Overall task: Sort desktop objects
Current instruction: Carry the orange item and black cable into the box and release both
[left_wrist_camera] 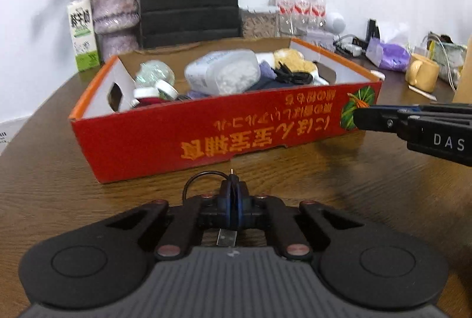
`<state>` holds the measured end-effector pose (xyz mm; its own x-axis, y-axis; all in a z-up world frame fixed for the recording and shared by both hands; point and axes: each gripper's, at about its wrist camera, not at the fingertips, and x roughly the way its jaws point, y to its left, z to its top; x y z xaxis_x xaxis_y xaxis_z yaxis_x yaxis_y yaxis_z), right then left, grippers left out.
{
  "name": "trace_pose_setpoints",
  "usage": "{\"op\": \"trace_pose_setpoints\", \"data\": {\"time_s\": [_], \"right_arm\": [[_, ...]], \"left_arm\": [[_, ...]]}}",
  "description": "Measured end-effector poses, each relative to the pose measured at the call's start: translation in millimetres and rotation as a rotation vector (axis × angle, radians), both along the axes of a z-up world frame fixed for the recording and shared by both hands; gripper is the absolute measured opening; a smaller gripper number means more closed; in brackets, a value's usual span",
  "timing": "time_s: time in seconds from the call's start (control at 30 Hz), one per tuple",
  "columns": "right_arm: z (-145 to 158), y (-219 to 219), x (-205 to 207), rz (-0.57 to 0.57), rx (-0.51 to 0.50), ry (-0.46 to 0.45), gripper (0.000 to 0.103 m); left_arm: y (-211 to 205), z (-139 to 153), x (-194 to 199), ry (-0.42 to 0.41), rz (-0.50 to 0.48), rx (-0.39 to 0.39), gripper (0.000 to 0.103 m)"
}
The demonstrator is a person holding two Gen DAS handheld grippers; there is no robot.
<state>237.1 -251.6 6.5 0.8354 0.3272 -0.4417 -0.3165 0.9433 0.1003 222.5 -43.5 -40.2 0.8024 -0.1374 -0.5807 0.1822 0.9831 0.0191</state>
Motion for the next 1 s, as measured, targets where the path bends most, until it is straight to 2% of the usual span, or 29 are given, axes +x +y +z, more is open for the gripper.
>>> {"op": "trace_pose_setpoints", "data": {"time_s": [0.13, 0.27, 0.37, 0.47, 0.67, 0.73, 0.83, 0.9, 1.0], "right_arm": [[8, -3, -1, -0.003, 0.014, -0.024, 0.014], [24, -5, 2, -0.007, 0.021, -0.069, 0.014], [40, -4, 12, -0.017, 0.025, -0.109, 0.014], [56, -1, 28, -0.026, 0.033, -0.139, 0.014], [66, 16, 77, -0.045, 0.016, -0.146, 0.014], [59, 22, 93, -0.047, 0.015, -0.137, 0.014], [39, 25, 106, -0.037, 0.003, -0.095, 0.014], [28, 26, 110, -0.043, -0.032, -0.079, 0.014], [17, 27, 116, -0.060, -0.048, -0.057, 0.014]], "left_arm": [[2, 25, -17, -0.093, -0.001, -0.028, 0.005], [5, 62, -29, -0.229, -0.004, -0.051, 0.005], [5, 83, -21, -0.298, 0.006, -0.044, 0.005], [4, 94, -5, -0.332, 0.022, -0.042, 0.005], [7, 92, 51, -0.344, 0.079, -0.051, 0.005], [11, 84, 69, -0.341, 0.116, -0.043, 0.005], [20, 60, 91, -0.294, 0.165, -0.051, 0.005], [20, 49, 98, -0.258, 0.158, -0.011, 0.005], [19, 40, 99, -0.252, 0.174, 0.040, 0.005]]}}
